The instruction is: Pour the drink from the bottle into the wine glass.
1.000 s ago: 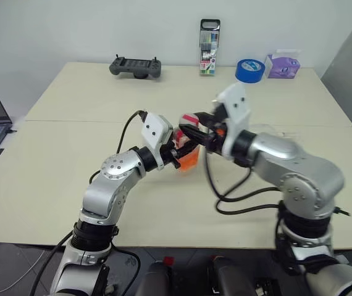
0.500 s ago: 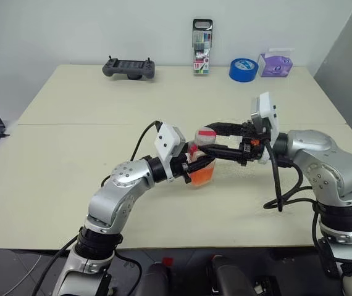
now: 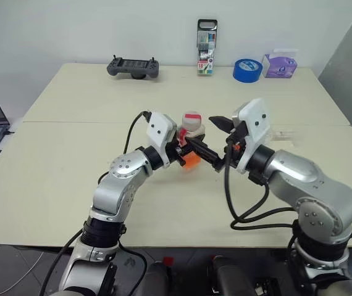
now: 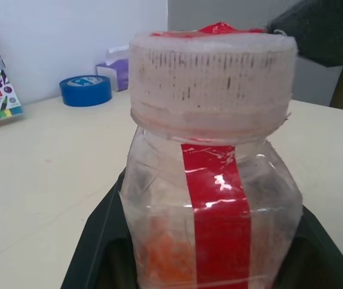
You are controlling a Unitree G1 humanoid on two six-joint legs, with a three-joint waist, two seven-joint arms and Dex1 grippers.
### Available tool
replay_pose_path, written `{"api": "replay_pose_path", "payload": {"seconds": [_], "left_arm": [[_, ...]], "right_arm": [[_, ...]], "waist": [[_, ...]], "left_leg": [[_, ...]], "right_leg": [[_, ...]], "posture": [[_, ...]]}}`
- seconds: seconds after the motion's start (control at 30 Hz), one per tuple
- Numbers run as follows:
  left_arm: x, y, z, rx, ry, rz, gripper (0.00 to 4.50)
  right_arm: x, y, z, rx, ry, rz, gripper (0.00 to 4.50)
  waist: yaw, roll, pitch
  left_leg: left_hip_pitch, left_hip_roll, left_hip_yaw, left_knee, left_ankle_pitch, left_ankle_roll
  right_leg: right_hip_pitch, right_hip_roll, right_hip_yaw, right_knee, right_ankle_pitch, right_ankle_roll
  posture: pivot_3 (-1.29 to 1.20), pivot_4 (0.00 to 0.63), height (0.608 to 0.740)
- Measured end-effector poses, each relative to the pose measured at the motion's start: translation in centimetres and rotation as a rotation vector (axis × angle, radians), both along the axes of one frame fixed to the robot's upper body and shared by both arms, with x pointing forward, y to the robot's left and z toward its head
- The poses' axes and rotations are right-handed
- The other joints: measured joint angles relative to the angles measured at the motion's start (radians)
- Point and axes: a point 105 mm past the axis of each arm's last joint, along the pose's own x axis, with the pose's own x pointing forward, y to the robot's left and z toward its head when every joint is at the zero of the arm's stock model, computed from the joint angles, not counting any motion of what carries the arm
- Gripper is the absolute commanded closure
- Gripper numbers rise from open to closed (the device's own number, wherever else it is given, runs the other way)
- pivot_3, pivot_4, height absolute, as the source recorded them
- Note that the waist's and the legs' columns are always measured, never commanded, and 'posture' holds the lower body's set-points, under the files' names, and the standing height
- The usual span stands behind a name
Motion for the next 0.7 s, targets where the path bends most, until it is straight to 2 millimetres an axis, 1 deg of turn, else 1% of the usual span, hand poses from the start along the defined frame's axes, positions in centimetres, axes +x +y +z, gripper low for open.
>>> {"api": "replay_pose_path", "payload": {"seconds": [0.13, 0.27, 0.43, 0.67, 0.7], "left_arm": [[0.2, -0.1, 0.2, -0.007, -0.014, -0.001, 2.72], [0.2, -0.2, 0.3, -0.009, -0.024, -0.001, 2.72], [0.2, -0.3, 0.3, -0.014, -0.025, 0.008, 2.72], [0.1, -0.4, 0.2, -0.019, -0.026, 0.015, 2.72], [0.1, -0.4, 0.2, -0.018, -0.026, 0.015, 2.72]], "right_arm": [[0.3, 0.3, -0.2, 0.051, 0.037, -0.091, 0.13], [0.9, 1.0, 0.8, 0.044, -0.003, -0.155, 0.13], [1.4, 2.2, 1.2, 0.014, -0.027, -0.151, 0.13], [2.1, 2.4, 1.0, 0.031, -0.008, -0.174, 0.13], [2.2, 2.5, 1.0, 0.037, -0.005, -0.181, 0.31]], "waist": [[-0.001, 0.000, 0.000], [-0.002, 0.000, 0.000], [-0.003, 0.000, 0.000], [-0.003, 0.000, 0.000], [-0.003, 0.000, 0.000]], "left_leg": [[0.000, 0.000, 0.001, 0.000, 0.000, 0.000], [0.001, 0.000, 0.001, 0.000, 0.000, 0.000], [0.000, 0.000, 0.001, 0.000, 0.000, 0.000], [0.000, 0.000, 0.000, 0.000, 0.000, 0.000], [0.000, 0.000, 0.000, 0.000, 0.000, 0.000]], "right_leg": [[0.000, 0.000, 0.000, 0.000, 0.000, 0.000], [0.000, 0.000, 0.000, 0.000, 0.000, 0.000], [0.000, 0.000, 0.000, 0.000, 0.000, 0.000], [0.000, 0.000, 0.000, 0.000, 0.000, 0.000], [0.000, 0.000, 0.000, 0.000, 0.000, 0.000]], "posture": [[0.00, 0.150, 0.740], [0.00, 0.150, 0.740], [0.00, 0.150, 0.740], [0.00, 0.150, 0.740], [0.00, 0.150, 0.740]]}}
